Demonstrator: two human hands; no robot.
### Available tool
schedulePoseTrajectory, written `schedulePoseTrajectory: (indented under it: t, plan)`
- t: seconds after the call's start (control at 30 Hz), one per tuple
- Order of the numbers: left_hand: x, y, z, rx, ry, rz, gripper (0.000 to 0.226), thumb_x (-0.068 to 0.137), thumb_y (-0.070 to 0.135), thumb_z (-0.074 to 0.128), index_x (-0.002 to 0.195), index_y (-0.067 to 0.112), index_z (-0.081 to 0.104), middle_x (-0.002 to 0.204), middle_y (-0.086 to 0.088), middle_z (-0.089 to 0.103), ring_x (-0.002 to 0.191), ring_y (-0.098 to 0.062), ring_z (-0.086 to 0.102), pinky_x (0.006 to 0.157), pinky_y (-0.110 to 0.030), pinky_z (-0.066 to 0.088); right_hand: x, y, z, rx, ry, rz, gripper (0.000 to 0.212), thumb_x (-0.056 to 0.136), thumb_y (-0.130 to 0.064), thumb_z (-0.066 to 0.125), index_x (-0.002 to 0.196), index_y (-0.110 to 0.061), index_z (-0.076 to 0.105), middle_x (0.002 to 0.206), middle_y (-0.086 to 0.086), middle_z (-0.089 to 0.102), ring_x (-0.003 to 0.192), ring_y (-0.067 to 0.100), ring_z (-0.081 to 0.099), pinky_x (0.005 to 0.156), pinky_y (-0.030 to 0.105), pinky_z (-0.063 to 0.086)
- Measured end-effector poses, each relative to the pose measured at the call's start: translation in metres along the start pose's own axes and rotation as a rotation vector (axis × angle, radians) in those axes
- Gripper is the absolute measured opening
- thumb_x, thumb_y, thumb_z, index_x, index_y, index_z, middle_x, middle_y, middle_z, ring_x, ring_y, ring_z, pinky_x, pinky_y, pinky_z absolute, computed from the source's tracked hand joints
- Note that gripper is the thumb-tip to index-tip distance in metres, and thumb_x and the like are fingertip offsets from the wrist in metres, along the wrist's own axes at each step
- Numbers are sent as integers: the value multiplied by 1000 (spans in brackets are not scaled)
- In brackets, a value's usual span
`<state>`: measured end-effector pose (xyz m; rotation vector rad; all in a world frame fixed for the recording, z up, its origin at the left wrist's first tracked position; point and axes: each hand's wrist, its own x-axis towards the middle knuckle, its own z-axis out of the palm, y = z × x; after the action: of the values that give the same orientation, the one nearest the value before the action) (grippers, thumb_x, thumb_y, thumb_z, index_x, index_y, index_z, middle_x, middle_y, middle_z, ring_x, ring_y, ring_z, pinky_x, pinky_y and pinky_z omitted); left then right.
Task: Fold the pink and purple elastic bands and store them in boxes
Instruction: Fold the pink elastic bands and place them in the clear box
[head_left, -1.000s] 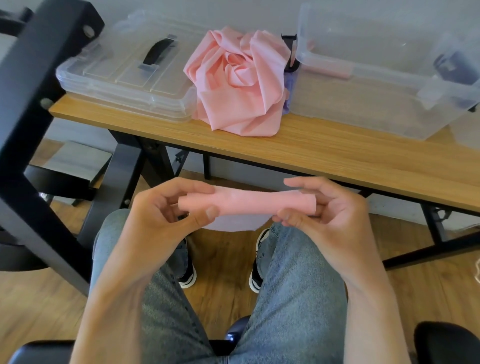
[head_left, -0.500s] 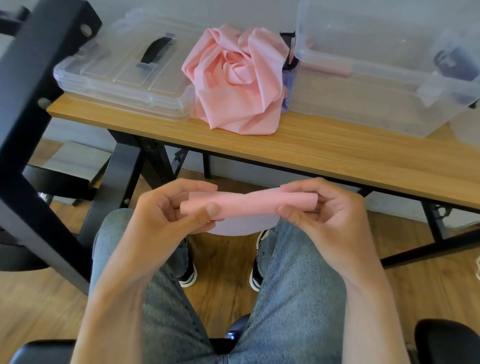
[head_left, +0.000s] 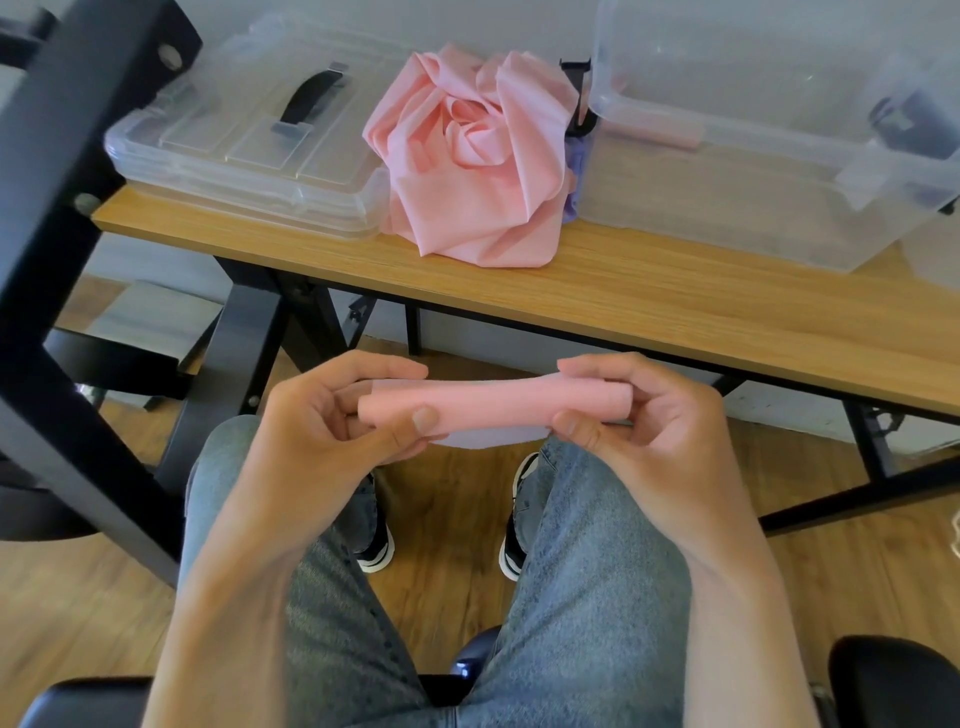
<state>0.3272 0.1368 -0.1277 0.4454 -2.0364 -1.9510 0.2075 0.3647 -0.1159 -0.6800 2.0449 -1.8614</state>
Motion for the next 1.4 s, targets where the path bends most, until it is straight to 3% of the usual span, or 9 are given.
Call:
schedulePoseTrajectory:
  t: [0.13,0.3,0.47,0.63,0.9,1.03,1.23,1.33,1.4]
  plan:
    - [-1,1,-1,76,9,44,38,77,5,79,112,19,72,100,11,75,79,-9,71,64,-16,57,1,-1,1,8,-28,26,33,82,-19,77,114,-18,72,108,1,79,84,26,79,75,31,64]
    - [0,0,-1,65,8,9,34,79,18,77,112,22,73,106,3,76,82,-26,73,72,-40,65,0,1,1,-61,-1,-17,32,81,-13,82,109,-26,74,107,-2,78,97,21,75,77,28,62]
    - [-1,1,-2,72,23,70,37,75,9,80,110,19,73,104,5,75,81,-14,72,64,-19,59,1,1,2,8,-61,56,40,82,-20,78,120,-19,68,103,3,80,84,27,79,74,36,65]
    - [0,-2,-1,70,-15,26,39,80,14,78,117,23,71,110,5,75,91,-21,75,72,-34,65,1,5,1,-31,0,13,30,81,-15,83,109,-23,75,105,4,77,90,26,76,77,37,64]
    - [0,1,-2,66,21,70,39,75,13,80,112,22,72,104,6,76,85,-11,72,66,-18,58,0,5,2,-89,-34,32,32,84,-23,80,114,-23,72,107,-5,79,90,25,78,80,53,63]
    - [1,-3,-2,36,30,23,36,76,20,78,112,25,73,105,3,76,94,-22,74,72,-32,65,1,7,3,-89,-15,6,34,81,-15,85,111,-25,74,107,-4,79,99,23,75,82,46,64]
    - [1,-1,-4,61,61,74,39,75,11,81,110,23,73,106,6,75,85,-14,72,64,-20,59,2,9,4,-101,-70,41,38,84,-16,82,119,-22,69,105,-3,80,75,21,75,68,33,62]
    - [2,-4,-3,16,16,5,37,77,18,78,114,24,73,108,3,75,96,-26,73,72,-35,65,2,10,4,-99,-43,7,37,82,-13,84,114,-24,71,106,-4,79,87,22,76,75,36,63]
    - [2,-6,-2,-31,0,-10,35,77,16,76,112,21,73,107,5,75,101,-25,74,71,-30,65,2,11,3,-96,-32,-7,38,80,-13,85,114,-25,72,108,-4,79,98,22,76,78,36,63]
